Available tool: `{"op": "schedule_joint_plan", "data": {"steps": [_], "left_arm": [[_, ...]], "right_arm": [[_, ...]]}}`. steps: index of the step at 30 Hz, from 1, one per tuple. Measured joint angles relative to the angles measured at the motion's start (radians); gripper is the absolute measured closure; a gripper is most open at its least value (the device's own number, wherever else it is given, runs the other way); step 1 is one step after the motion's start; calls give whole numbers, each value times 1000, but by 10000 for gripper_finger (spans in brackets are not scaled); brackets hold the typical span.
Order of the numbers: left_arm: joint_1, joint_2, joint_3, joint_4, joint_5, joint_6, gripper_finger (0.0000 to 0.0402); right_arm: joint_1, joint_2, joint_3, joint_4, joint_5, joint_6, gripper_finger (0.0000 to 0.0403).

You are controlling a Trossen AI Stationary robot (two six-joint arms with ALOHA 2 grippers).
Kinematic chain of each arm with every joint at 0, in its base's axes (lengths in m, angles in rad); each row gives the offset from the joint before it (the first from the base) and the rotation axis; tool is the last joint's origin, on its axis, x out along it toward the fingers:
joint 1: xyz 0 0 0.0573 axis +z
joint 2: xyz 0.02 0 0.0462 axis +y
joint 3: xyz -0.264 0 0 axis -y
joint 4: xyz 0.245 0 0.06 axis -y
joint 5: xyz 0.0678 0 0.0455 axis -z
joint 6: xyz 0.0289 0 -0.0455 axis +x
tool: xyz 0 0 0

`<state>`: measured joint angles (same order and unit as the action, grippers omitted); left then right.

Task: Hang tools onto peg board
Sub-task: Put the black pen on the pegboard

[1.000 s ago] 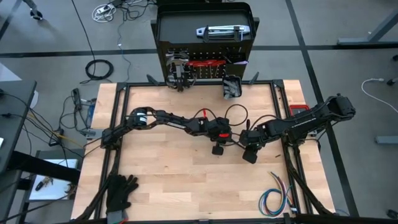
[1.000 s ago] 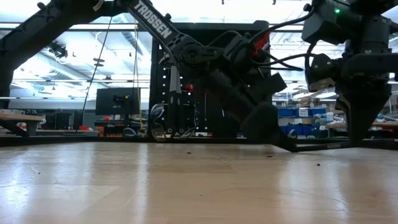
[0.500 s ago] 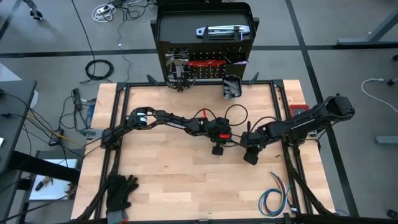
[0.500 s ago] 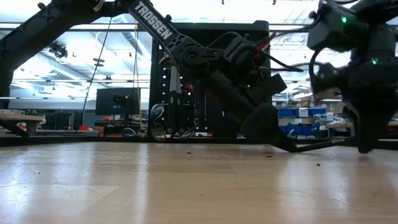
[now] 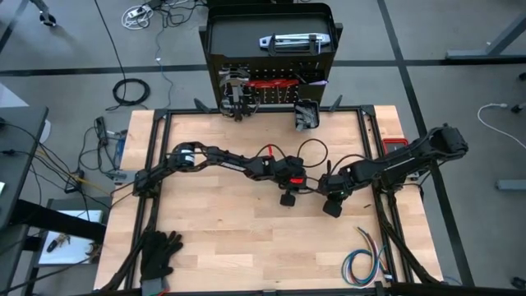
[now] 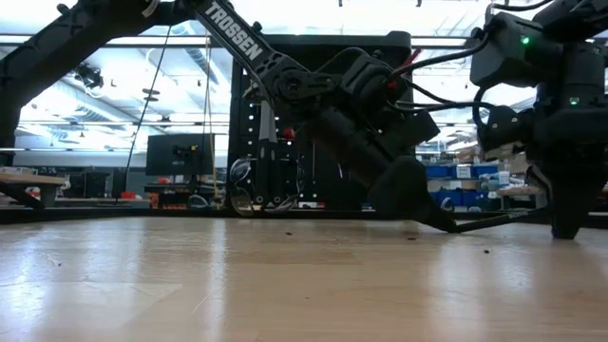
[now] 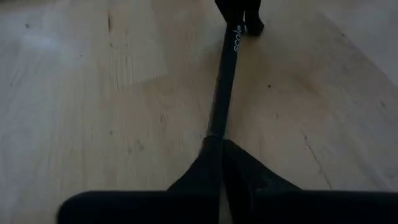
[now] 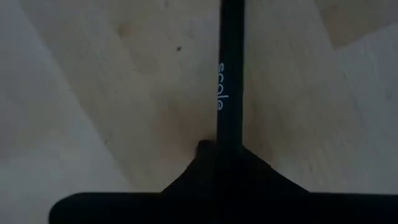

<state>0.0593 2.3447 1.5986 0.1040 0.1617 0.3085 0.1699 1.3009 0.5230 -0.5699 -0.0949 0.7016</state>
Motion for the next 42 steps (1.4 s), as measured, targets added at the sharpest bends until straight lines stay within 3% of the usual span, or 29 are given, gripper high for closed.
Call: {"op": "schedule_joint_plan", "data": {"steps": [10, 14, 22, 29, 32, 37, 42], "left_arm": [[-43, -42, 1, 65, -40, 41, 215], [-71, -42, 1, 70, -107, 121, 179], [-94, -42, 1, 119, -164, 190, 205], [-96, -42, 1, 102, -124, 191, 242], [-103, -42, 1, 98, -96, 189, 244], [-111, -42, 1, 108, -165, 189, 243], [-112, -42, 2, 106, -164, 189, 244]], "right_arm": [[19, -58, -2, -30, -57, 109, 372], [21, -58, -2, -9, -70, 168, 372], [13, -59, -1, 124, -97, 169, 369], [9, -59, 0, 116, -86, 160, 372], [-3, -60, 1, 85, -79, 155, 372], [-10, -60, 1, 108, -66, 143, 371], [-10, -60, 1, 171, -79, 134, 371]]}}
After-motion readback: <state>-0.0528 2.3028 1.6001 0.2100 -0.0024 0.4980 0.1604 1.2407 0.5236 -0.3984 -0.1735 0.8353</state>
